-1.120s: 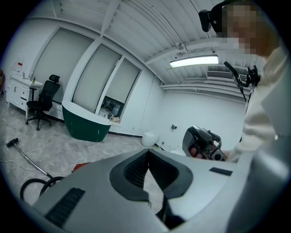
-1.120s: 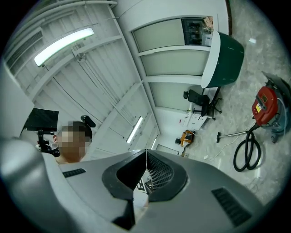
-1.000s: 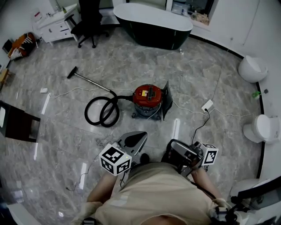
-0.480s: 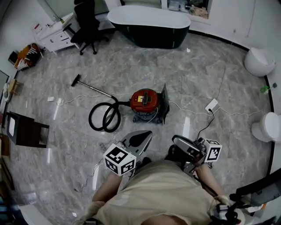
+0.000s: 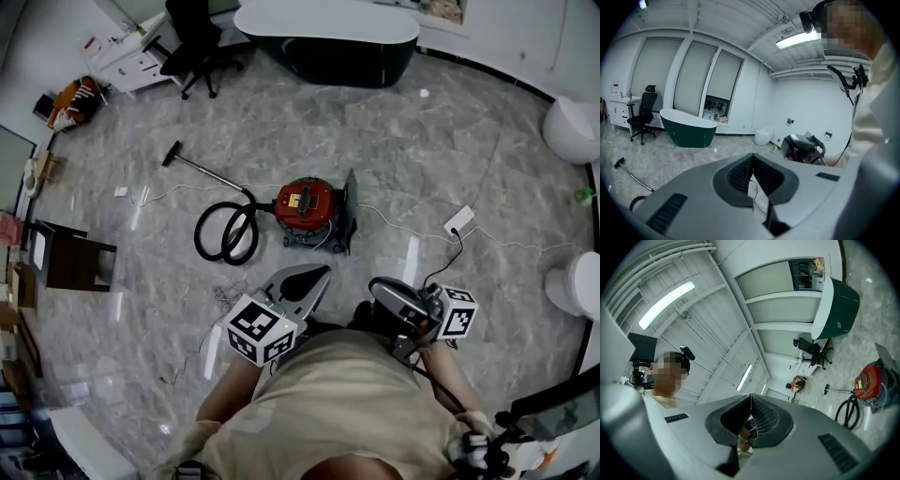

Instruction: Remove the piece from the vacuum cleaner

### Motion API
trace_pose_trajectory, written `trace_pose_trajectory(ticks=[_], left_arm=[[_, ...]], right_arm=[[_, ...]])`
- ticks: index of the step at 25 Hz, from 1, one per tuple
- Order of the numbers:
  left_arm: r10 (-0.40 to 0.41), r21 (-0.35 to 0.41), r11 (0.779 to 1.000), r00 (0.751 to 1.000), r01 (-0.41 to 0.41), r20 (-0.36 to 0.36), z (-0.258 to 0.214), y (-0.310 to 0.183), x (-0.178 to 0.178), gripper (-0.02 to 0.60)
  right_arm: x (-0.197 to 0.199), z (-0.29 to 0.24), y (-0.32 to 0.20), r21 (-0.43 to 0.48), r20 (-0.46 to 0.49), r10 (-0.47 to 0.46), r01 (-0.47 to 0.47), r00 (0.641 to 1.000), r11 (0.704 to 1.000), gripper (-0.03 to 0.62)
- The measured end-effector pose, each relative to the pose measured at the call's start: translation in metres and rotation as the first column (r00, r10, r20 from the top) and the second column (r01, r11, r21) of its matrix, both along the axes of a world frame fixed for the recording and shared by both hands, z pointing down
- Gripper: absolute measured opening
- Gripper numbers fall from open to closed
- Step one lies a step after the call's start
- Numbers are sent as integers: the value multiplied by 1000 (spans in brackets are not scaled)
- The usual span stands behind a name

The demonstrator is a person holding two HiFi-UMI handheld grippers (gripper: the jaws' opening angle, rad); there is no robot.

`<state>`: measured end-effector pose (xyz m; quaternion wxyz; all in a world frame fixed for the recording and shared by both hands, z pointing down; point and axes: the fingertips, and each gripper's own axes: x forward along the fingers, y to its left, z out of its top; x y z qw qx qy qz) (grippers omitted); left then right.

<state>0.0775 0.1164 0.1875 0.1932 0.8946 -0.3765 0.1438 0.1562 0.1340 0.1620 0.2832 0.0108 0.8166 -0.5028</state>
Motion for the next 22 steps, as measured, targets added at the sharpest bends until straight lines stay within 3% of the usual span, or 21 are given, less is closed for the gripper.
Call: trace_pose_trajectory(ticks=[5, 11, 17, 22], left_arm=[[-13, 17, 1000, 997, 12, 70, 3, -15, 9, -2], [-17, 28, 1000, 996, 14, 86, 11, -32, 2, -2], [13, 44, 999, 999, -15, 47, 13, -61, -9, -2], [32, 54, 998, 999, -33, 16, 11, -93, -42, -2]], right_arm=[[3, 6, -15, 2, -25, -30, 30, 999, 1000, 3], [-7, 20, -28, 1, -100, -31, 31, 995, 1000, 3], [-8, 26, -52, -24, -165, 59, -64, 984, 998, 3], [-42, 27, -77, -45, -218, 68, -79, 974, 996, 3]])
